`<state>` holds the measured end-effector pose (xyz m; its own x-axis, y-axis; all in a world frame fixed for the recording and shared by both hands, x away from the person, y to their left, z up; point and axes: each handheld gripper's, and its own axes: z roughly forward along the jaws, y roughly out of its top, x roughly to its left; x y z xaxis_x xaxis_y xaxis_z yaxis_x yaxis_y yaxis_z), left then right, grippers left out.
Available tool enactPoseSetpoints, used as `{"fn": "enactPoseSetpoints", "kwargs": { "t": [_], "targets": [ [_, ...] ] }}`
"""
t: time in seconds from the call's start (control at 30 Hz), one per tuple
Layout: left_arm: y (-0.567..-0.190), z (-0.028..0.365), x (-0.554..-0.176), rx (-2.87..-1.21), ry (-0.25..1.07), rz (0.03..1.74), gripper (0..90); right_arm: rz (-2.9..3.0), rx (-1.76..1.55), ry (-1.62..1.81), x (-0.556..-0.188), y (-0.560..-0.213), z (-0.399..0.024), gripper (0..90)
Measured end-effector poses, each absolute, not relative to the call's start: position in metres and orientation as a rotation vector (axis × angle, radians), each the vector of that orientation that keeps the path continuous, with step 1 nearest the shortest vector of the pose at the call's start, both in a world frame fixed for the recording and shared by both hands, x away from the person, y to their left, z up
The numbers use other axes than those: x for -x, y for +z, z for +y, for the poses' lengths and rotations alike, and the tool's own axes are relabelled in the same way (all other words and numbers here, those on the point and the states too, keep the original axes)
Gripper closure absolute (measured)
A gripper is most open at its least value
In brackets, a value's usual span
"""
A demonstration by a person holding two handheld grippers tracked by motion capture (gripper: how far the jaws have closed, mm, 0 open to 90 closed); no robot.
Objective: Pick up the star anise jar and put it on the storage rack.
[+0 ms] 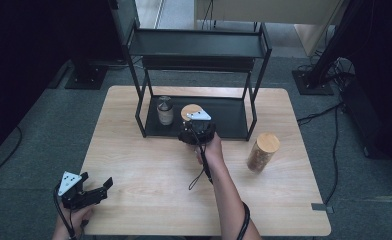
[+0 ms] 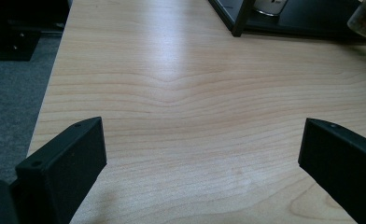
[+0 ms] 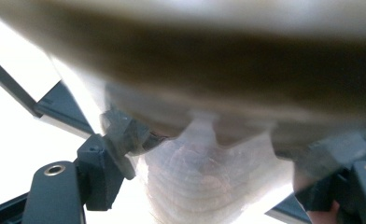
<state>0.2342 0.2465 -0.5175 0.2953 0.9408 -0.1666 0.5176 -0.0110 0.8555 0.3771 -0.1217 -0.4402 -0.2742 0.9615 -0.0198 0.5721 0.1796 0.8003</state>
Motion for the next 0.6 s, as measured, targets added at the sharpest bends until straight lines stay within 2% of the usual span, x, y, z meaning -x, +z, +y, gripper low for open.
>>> {"fn": "enactPoseSetpoints", "kwargs": {
  "t": [0.6],
  "targets": [
    [-0.518, 0.248, -0.234, -1.648, 0.583, 1.348, 1.1, 1.926, -1.444, 0.929, -0.418, -0.441, -0.117, 25.0]
  ]
}}
